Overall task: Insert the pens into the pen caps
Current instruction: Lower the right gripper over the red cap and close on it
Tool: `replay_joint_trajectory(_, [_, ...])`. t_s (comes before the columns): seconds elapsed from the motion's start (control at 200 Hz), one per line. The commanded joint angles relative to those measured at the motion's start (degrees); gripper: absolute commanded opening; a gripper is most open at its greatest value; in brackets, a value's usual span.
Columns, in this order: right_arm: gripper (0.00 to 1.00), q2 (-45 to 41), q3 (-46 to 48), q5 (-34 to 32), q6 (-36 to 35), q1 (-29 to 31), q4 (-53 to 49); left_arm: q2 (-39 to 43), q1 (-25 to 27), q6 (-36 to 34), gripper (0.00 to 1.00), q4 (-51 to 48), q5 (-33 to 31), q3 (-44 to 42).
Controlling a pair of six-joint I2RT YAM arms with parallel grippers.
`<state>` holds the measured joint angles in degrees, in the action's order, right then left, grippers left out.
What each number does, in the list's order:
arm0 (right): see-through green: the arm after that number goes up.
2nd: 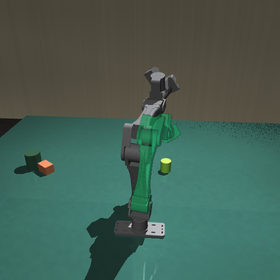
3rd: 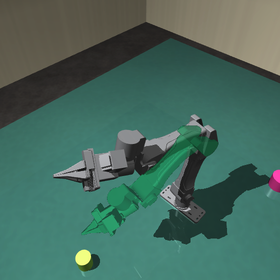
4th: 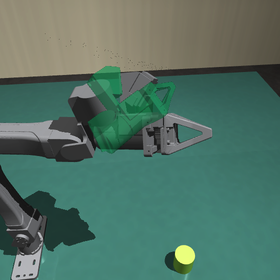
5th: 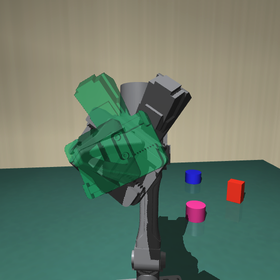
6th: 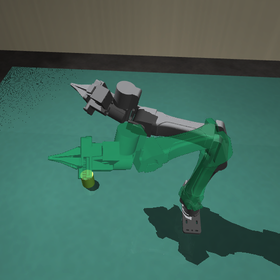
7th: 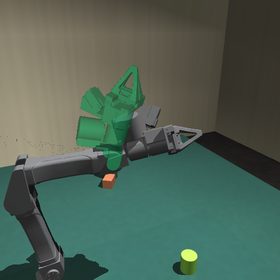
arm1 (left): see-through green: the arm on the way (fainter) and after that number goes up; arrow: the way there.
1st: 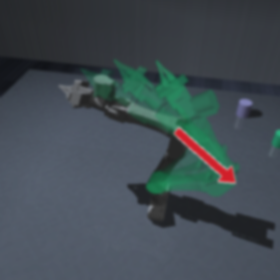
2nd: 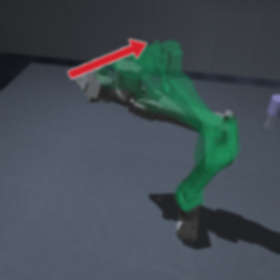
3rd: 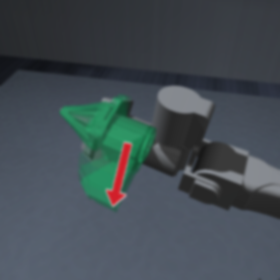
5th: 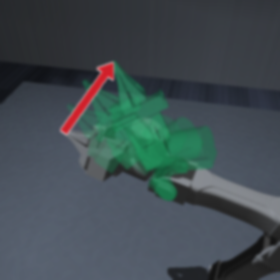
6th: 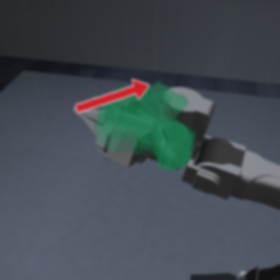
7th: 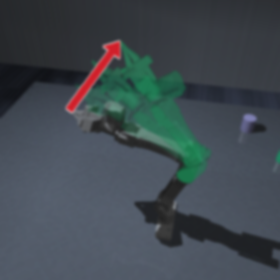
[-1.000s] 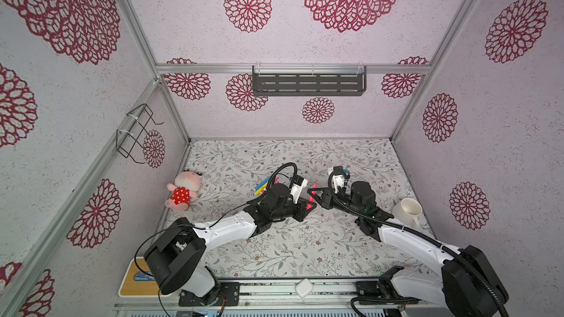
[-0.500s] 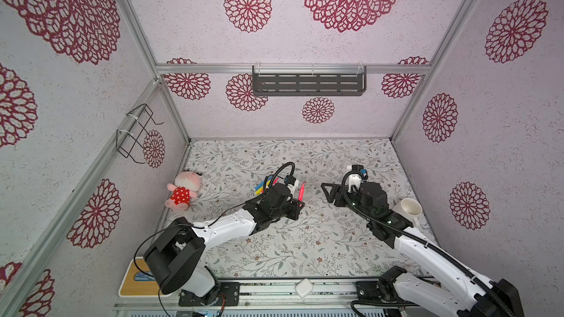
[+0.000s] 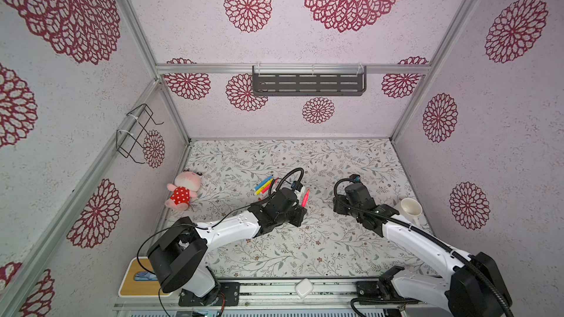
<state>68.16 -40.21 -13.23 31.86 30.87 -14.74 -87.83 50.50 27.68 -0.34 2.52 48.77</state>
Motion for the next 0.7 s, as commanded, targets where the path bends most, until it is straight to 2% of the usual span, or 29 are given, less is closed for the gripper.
replay_joint_trajectory(0.0, [0.63, 2.37, -3.16, -2.19, -2.21, -0.61, -1.42, -0.32, 0.61, -1.12, 0.0, 1.03, 0.94, -0.43])
replay_joint_trajectory(0.455, [0.51, 9.96, -4.3, 1.74, -3.73, -3.01, 1.28, 1.35, 0.65, -1.07, 0.0, 2.98, 1.04, -2.55])
replay_joint_trajectory(0.696, [0.5, 13.48, -5.3, 3.12, -4.42, -3.74, 3.14, 1.42, 0.61, -1.13, 0.0, 2.98, 0.71, -2.7])
